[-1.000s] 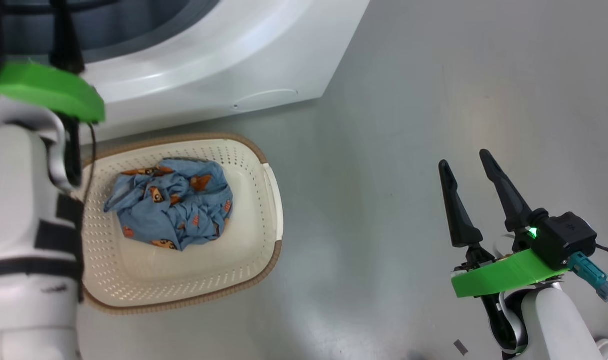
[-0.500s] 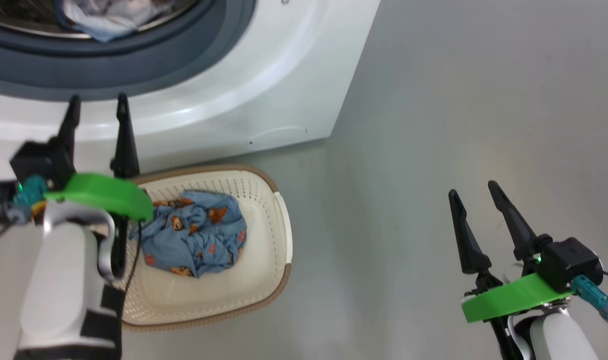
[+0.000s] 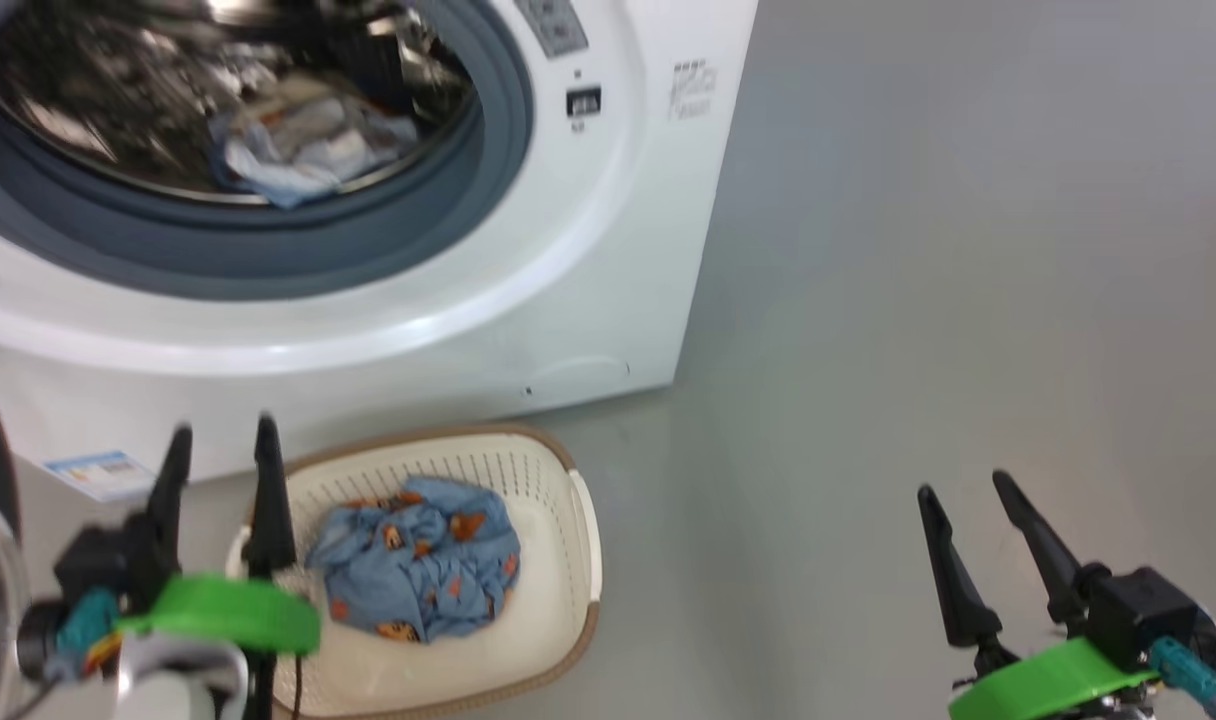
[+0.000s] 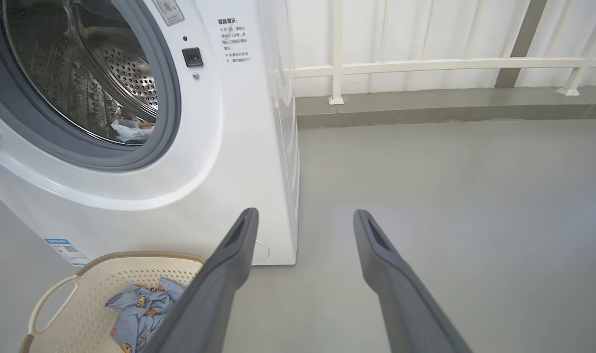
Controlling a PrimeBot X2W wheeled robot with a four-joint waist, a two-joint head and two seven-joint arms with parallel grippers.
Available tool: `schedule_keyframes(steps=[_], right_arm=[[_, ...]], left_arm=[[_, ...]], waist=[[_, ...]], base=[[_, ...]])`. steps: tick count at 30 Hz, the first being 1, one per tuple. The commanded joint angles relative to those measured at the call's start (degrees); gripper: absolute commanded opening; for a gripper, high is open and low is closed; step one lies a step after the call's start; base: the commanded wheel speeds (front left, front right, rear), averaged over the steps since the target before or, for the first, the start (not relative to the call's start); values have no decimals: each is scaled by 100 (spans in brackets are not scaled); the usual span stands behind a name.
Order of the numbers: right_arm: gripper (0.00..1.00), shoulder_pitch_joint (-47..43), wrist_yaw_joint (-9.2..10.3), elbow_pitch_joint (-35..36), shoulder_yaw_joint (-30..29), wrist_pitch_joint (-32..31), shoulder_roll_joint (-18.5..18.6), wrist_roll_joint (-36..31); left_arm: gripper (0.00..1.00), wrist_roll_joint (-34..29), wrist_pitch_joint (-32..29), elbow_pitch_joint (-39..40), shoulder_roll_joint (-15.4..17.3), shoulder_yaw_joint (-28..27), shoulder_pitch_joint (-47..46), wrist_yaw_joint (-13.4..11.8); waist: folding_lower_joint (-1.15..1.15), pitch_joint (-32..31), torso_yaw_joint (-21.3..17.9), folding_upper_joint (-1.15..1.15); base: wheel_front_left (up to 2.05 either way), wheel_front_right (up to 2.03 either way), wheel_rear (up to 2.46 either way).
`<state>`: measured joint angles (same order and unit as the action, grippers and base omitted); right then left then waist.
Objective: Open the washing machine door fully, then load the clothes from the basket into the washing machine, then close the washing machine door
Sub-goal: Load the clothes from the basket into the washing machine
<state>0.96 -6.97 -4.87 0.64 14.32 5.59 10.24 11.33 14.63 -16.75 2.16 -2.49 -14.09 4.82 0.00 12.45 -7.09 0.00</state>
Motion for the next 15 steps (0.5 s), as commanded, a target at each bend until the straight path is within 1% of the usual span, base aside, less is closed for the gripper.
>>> schedule_keyframes(steps=[1,6,15], right_arm=[[100,-73,-52,106,97,68,75,20],[100,-258,-52,88,106,68,111,37],[100,-483,-52,24,101,68,249,82]], left_arm=[[100,16,37,214,84,-201,134,-1],[100,262,37,532,75,-262,713,-87],[100,630,37,891,73,-169,1499,-360]], waist=[[0,-403,66,0],[0,-695,103,0],[0,-1131,150,0]], base=[[0,0,0],[0,0,0],[0,0,0]])
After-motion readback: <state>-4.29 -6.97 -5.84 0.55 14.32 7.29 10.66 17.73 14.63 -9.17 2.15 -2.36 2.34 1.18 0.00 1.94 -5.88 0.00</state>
